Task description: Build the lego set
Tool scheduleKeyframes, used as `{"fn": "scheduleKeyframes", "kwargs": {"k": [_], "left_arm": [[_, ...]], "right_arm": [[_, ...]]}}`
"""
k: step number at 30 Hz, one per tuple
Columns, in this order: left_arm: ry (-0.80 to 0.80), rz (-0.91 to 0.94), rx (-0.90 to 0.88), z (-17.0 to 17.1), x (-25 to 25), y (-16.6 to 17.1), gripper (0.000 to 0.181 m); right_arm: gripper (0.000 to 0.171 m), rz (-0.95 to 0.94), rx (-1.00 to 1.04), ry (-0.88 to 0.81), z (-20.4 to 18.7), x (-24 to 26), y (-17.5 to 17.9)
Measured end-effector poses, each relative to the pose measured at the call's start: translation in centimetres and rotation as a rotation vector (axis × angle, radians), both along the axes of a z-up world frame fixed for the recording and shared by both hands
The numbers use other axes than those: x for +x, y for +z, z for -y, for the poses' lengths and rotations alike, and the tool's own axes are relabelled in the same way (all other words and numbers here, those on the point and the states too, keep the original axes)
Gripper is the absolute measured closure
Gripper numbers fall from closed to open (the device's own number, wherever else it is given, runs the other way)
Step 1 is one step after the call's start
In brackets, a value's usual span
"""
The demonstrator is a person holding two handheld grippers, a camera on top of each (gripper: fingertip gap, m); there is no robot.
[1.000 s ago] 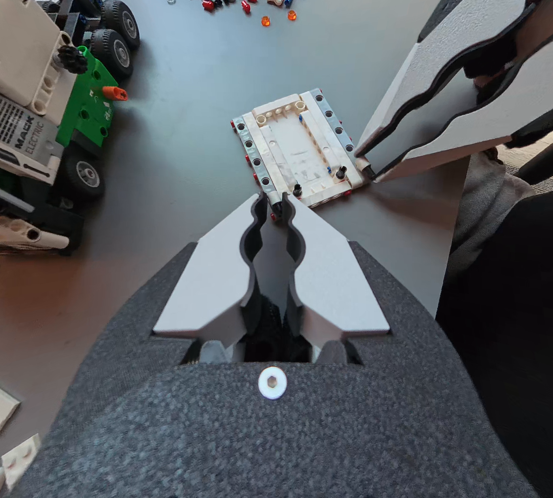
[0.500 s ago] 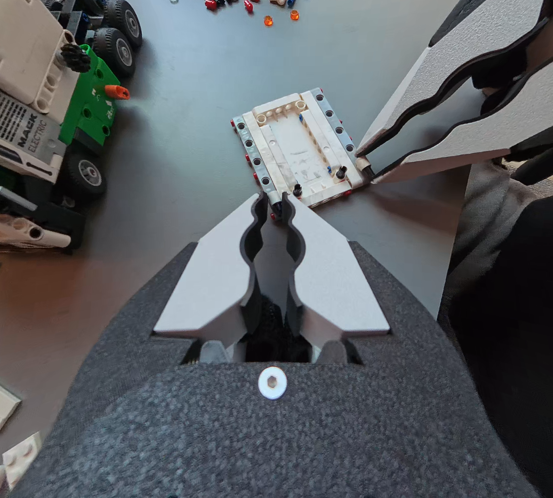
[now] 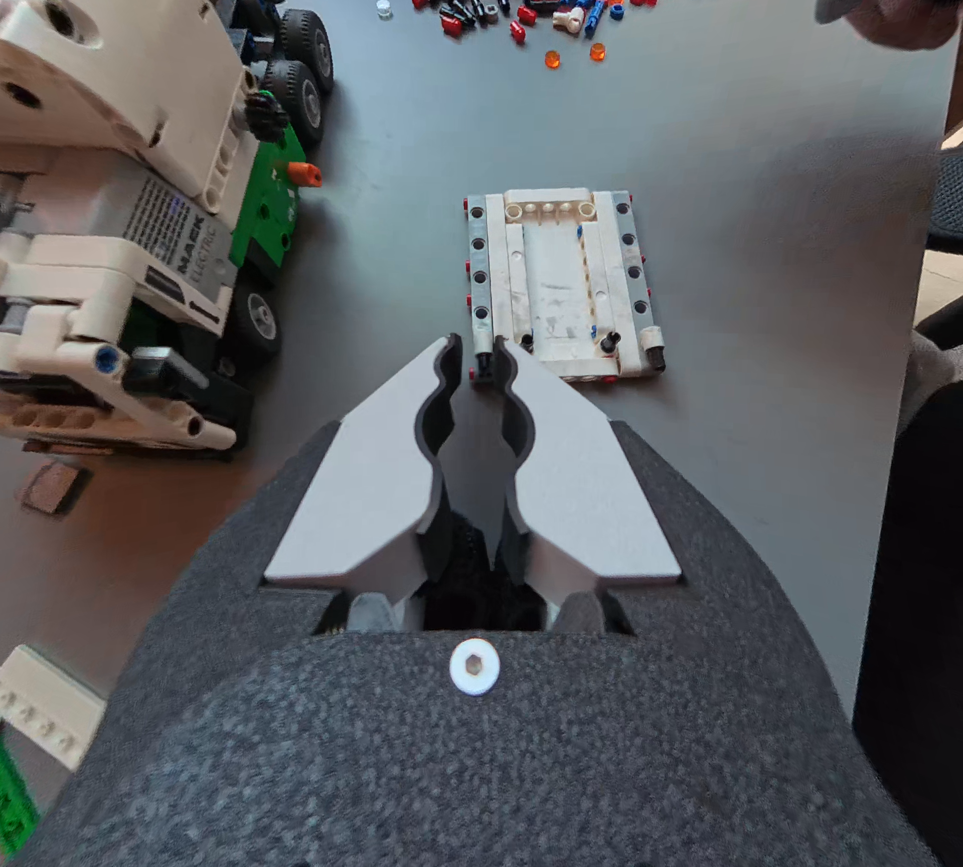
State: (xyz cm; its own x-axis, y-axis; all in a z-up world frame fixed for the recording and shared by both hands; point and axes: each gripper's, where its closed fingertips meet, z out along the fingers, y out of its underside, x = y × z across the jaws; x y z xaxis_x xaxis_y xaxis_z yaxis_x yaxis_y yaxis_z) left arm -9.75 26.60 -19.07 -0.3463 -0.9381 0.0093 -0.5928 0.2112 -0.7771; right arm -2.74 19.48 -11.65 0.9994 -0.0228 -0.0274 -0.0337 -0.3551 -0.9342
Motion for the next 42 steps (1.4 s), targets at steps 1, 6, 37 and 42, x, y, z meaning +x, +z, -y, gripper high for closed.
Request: {"fn": "scheduleKeyframes", "kwargs": {"k": [1,6,37,42], "left_arm": [[0.007,0.026,-0.012,-0.2,0.1,0.5,0.165],[0.056,0.298,-0.124,-2.2,-0.6,5.7,0.152],[0.218,0.407,-0.164,-8.3,-0.7,6.7,0.16],[0.225,0.403,-0.145,-8.3,-0.8,6.6,0.159]], "right_arm": [[0.134,-0.03,0.01,0.0,-0.6,0.6,0.0],[0.132,-0.087,0.127,-0.015,-4.0,4.0,1.0],[0.146,0.012,0.002,-0.136,-6.2,8.9,-0.8],[0.148,0.018,0.014,-0.133,-6.2,8.8,-0.5]]}}
